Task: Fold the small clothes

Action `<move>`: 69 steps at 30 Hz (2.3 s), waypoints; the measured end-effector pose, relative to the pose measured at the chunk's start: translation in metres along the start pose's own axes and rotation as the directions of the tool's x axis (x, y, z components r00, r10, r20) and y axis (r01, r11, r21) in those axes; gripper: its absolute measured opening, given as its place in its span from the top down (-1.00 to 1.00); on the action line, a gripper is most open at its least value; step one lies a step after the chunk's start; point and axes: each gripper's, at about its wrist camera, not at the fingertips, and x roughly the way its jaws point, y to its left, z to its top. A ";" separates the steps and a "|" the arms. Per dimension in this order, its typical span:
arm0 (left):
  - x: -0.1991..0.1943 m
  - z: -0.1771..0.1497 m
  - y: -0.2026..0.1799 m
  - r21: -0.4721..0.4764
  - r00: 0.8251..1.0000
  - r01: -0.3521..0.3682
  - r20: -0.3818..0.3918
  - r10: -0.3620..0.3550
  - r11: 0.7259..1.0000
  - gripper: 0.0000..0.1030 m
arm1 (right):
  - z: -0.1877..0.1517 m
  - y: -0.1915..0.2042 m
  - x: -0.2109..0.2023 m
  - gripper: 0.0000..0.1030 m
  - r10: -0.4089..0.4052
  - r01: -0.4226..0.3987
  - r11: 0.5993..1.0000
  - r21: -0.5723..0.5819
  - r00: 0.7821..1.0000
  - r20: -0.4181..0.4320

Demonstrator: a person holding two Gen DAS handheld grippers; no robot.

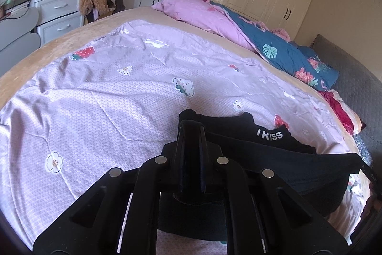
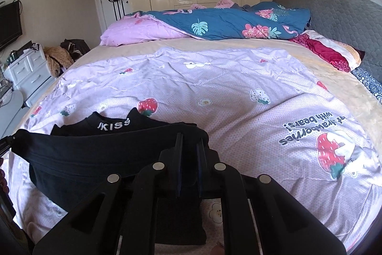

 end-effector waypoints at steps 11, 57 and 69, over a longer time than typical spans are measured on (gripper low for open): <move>-0.005 -0.003 0.005 0.024 0.999 -0.040 0.031 0.039 0.999 0.69 | -0.015 0.003 0.018 0.12 -0.086 0.086 0.996 -0.010 0.996 -0.002; 0.082 -0.015 -0.043 0.226 0.989 -0.074 -0.109 0.101 0.971 0.99 | -0.019 0.079 0.124 0.83 0.048 -0.083 0.983 -0.165 0.978 -0.205; 0.067 0.018 0.001 0.086 0.994 -0.109 -0.003 0.110 0.990 0.64 | 0.003 0.039 0.123 0.76 0.012 -0.022 0.997 -0.075 0.991 -0.130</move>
